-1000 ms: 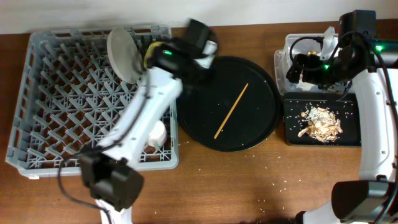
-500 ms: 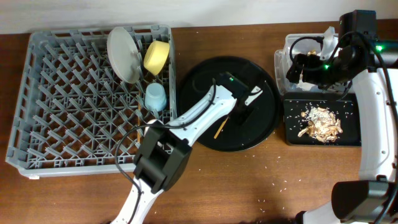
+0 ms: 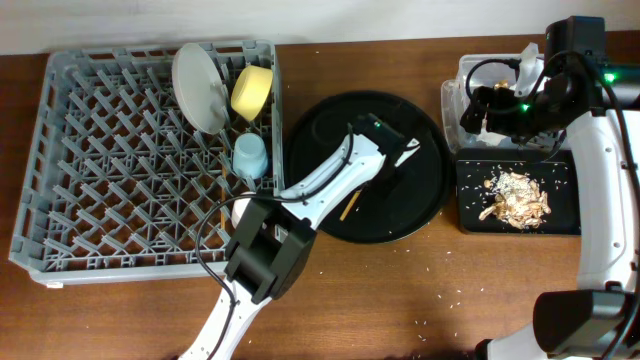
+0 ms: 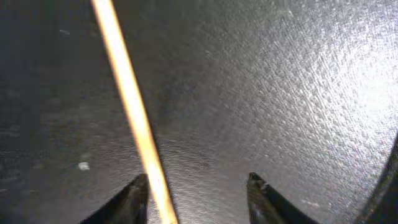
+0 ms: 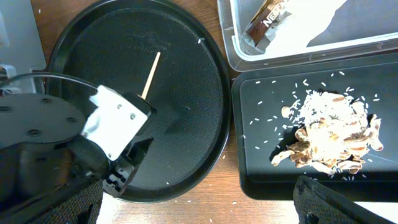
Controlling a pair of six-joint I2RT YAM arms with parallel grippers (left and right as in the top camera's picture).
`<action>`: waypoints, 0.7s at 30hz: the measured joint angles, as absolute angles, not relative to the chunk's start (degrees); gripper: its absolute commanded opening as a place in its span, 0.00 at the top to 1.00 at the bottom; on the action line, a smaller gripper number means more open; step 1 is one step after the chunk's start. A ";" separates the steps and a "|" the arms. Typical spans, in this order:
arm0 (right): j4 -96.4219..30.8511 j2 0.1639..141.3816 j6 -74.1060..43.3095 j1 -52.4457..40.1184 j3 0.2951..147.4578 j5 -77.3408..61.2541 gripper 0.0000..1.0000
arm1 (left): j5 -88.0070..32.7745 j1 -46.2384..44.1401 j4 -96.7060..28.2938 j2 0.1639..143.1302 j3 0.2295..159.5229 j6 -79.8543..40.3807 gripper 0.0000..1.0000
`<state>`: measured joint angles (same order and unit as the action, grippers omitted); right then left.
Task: Sort waste into correct bins and load items into the dishwasher rack
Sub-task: 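Reach the left gripper to the second chopstick and grasp it, then carry the second chopstick into the rack beside the cups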
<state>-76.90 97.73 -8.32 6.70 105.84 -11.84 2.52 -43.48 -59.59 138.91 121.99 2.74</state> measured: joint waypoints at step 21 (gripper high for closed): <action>-76.90 97.73 -8.32 6.70 105.84 -11.84 0.02 | 0.27 -42.35 -58.96 142.37 122.69 -0.71 0.73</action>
